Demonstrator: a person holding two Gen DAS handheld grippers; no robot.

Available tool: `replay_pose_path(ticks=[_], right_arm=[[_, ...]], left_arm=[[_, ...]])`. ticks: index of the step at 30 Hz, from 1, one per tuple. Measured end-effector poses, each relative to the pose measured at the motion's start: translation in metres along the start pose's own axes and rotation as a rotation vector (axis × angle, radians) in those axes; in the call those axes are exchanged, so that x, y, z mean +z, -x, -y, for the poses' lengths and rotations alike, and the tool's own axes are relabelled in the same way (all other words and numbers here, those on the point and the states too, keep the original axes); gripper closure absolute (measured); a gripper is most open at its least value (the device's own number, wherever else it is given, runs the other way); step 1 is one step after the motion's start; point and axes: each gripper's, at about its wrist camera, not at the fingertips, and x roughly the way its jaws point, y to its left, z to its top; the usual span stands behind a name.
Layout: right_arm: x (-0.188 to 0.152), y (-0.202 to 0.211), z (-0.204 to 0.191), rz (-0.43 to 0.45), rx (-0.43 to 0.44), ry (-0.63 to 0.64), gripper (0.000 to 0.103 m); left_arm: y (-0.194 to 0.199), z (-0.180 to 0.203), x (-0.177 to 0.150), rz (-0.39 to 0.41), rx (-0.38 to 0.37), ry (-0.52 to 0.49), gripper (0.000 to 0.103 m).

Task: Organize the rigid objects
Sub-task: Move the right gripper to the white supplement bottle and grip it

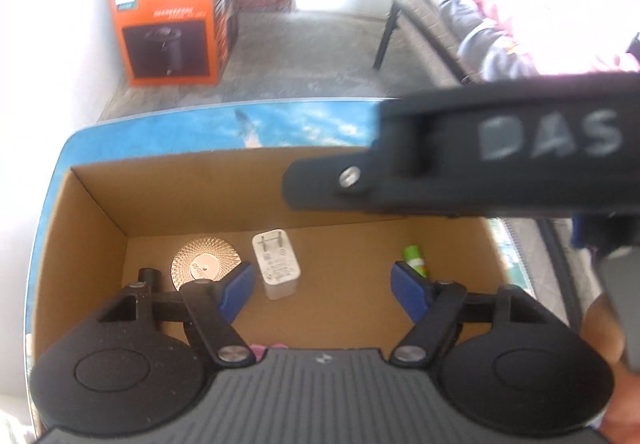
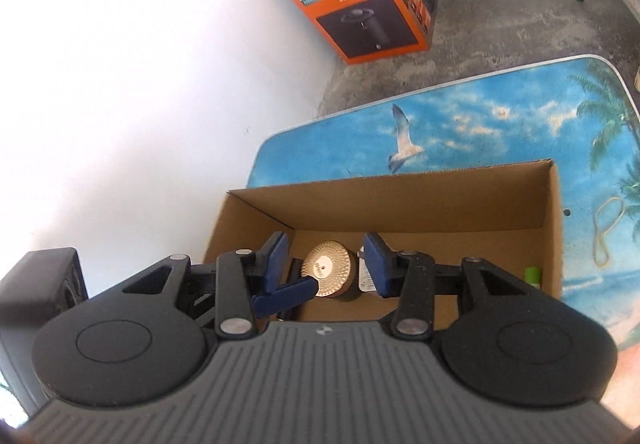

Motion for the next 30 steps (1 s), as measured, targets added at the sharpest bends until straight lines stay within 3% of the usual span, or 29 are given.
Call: replay_pose_path(ticks=[7, 13, 16, 20, 27, 30], right_arm=[[-0.052, 0.108, -0.027, 0.209, 0.065, 0.053, 0.056], [-0.119, 0.153, -0.028, 0.293, 0.110, 0.047, 0.052], [-0.155, 0.152, -0.023, 0.296, 0.125, 0.023, 0.051], [-0.189, 0.131, -0.016, 0.238, 0.137, -0.017, 0.051], [-0.215, 0.069, -0.024, 0.113, 0.170, -0.056, 0.051], [-0.218, 0.044, -0.028, 0.066, 0.173, -0.067, 0.051]], left_arm=[[0.084, 0.015, -0.041, 0.196, -0.014, -0.117, 0.015], [0.122, 0.012, -0.090, 0.241, -0.022, -0.130, 0.013], [0.129, 0.003, -0.117, 0.247, -0.002, -0.103, 0.012], [0.129, -0.004, -0.156, 0.249, 0.043, -0.117, 0.012], [0.110, -0.013, -0.209, 0.257, 0.100, -0.139, 0.013], [0.098, -0.012, -0.220, 0.249, 0.149, -0.167, 0.020]])
